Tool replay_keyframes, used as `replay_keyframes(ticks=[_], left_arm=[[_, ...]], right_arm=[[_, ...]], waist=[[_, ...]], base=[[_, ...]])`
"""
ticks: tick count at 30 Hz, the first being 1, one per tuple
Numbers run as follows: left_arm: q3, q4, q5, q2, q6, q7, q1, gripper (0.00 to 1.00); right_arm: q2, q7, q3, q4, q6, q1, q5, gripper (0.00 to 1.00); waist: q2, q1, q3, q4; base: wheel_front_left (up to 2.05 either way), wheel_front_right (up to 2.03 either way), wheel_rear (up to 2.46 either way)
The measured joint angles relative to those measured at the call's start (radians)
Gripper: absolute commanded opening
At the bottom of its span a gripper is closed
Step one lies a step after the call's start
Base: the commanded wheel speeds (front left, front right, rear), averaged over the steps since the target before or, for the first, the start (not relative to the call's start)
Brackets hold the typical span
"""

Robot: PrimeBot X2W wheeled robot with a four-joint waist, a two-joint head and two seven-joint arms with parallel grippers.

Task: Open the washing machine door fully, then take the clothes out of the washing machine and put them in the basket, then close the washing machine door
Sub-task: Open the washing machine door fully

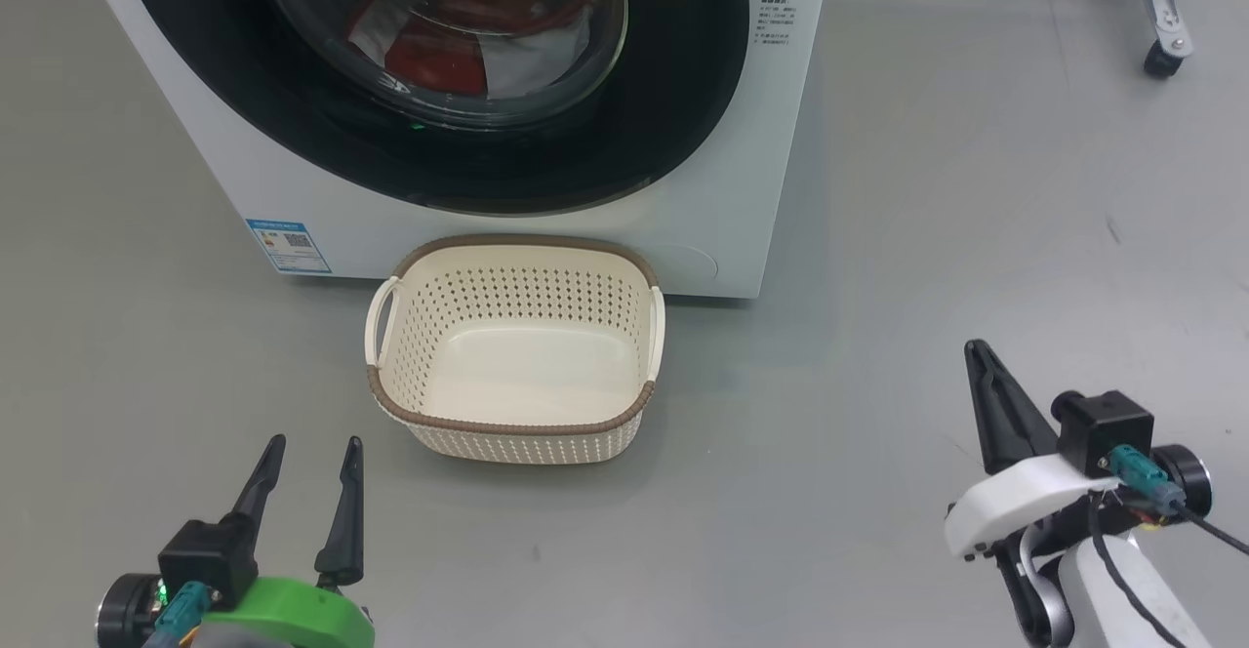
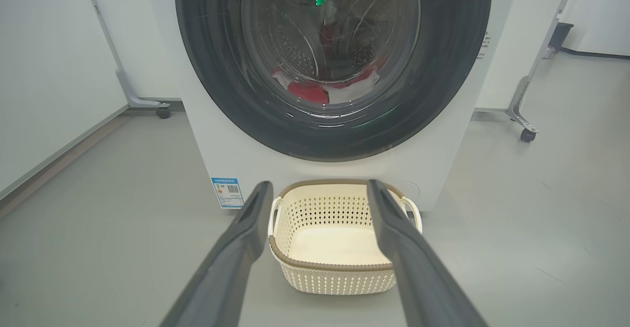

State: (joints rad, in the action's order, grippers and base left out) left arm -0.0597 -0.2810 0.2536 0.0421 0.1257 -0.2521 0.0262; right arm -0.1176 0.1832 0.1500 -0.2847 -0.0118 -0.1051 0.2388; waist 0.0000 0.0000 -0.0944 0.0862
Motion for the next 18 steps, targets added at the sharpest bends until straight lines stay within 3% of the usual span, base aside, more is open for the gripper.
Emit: replay_keyframes(ticks=[6, 18], left_arm=[[-0.008, 0.011, 0.003, 0.0, 0.0, 0.0, 0.025, 1.0], [-0.041, 0.038, 0.024, -0.002, 0.0, 0.0, 0.111, 1.0]], right_arm=[[0.002, -0.025, -0.045, 0.027, -0.015, -0.092, 0.045, 0.0], [0.057, -0.142, -0.204, 0.073, -0.042, -0.309, 0.392, 0.0]], waist=[[0.0, 0.0, -0.044, 0.011], [0.0, 0.0, -0.158, 0.043]], base=[[0.0, 0.0, 0.0], [0.0, 0.0, 0.0]])
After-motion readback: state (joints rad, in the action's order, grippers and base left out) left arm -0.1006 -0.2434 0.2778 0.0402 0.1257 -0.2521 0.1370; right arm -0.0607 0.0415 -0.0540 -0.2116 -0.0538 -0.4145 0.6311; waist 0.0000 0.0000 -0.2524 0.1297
